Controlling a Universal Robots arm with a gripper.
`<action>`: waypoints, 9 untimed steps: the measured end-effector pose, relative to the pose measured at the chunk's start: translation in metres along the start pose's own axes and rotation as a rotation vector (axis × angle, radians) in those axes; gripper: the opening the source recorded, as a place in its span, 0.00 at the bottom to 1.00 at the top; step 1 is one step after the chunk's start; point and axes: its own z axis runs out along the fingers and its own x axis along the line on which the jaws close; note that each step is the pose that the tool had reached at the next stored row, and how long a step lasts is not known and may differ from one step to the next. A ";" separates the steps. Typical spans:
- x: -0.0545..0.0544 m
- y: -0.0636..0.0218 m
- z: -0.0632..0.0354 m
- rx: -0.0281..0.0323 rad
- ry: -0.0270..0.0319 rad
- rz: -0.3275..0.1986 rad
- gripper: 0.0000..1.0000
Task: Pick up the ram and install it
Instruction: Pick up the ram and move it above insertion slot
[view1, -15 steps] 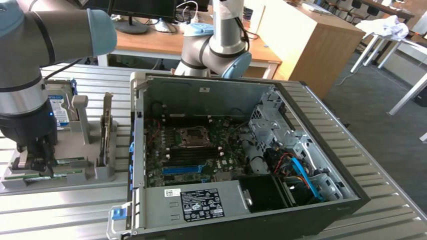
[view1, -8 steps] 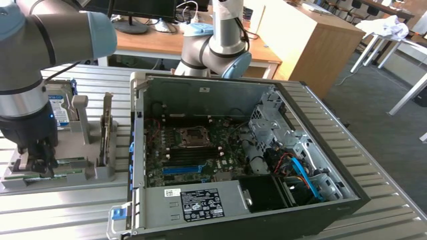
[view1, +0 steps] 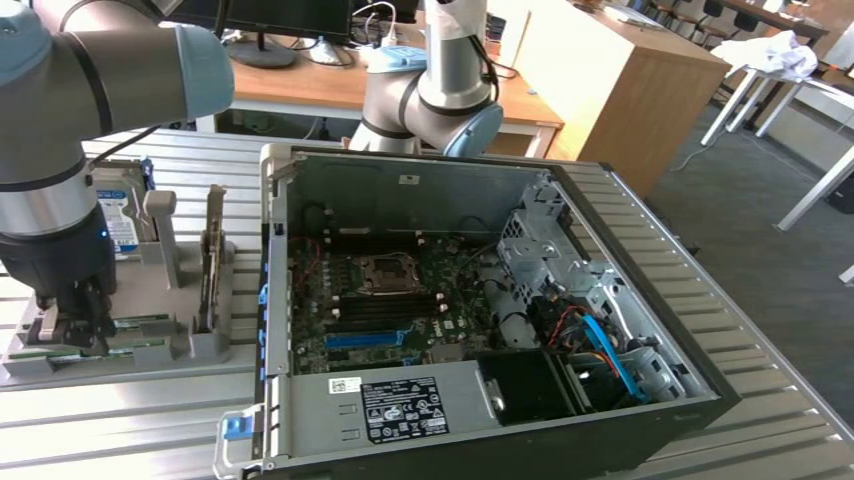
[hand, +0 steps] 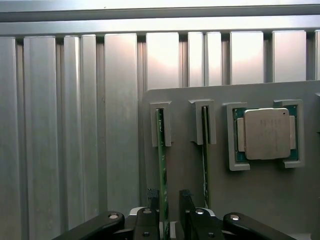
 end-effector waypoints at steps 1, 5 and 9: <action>0.000 -0.0007 0.0000 0.0000 0.0000 0.000 0.30; 0.000 -0.0056 -0.0001 -0.0011 0.0003 0.000 0.30; 0.000 -0.0117 -0.0001 -0.0022 0.0003 0.000 0.30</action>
